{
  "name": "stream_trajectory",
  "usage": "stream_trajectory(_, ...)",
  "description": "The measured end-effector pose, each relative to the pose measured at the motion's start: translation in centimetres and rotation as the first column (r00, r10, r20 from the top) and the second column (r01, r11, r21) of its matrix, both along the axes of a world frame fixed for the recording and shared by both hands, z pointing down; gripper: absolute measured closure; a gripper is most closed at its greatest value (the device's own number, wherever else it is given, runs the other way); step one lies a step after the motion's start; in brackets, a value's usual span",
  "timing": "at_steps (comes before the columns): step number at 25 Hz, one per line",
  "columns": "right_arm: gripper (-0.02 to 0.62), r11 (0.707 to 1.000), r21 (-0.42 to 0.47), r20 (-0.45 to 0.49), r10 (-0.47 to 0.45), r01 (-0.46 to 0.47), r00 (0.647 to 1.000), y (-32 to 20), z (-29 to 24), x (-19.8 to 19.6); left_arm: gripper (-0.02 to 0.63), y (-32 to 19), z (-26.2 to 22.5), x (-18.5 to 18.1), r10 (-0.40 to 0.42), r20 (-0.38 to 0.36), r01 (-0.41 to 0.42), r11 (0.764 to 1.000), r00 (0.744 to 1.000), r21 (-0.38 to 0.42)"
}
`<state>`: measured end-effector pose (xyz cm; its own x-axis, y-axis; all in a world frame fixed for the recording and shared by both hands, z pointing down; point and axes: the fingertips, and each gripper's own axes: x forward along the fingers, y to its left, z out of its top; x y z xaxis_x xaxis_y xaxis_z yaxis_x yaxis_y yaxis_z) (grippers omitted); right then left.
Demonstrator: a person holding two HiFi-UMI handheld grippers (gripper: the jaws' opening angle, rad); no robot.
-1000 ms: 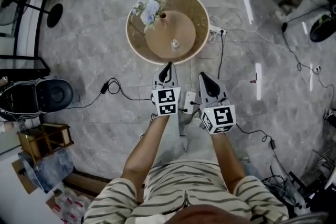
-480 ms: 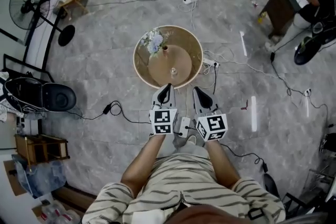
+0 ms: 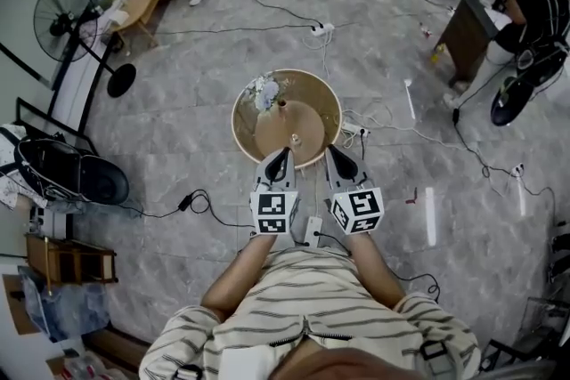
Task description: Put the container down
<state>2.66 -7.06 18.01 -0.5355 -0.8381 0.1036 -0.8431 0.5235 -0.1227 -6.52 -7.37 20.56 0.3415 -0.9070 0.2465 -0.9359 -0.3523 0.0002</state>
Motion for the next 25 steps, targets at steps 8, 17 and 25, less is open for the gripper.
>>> stream_trajectory(8,0.589,0.999,0.048,0.011,0.018,-0.019,1.000,0.3,-2.1,0.3,0.609,0.4,-2.4,-0.4,0.016,-0.015,-0.015,0.999,1.000,0.046)
stream_trajectory(17,0.589,0.996,0.086,-0.002,0.025,-0.025,1.000,-0.3,-3.5,0.1,0.608,-0.4,-4.2,-0.1,0.043,-0.023,-0.040,0.995,0.999,0.089)
stream_trajectory(25,0.589,0.995,0.090,-0.010,0.033,-0.032,0.999,-0.6,-3.1,-0.2,0.609,-0.5,-4.2,0.0,0.060,-0.027,-0.057,0.993,0.998,0.101)
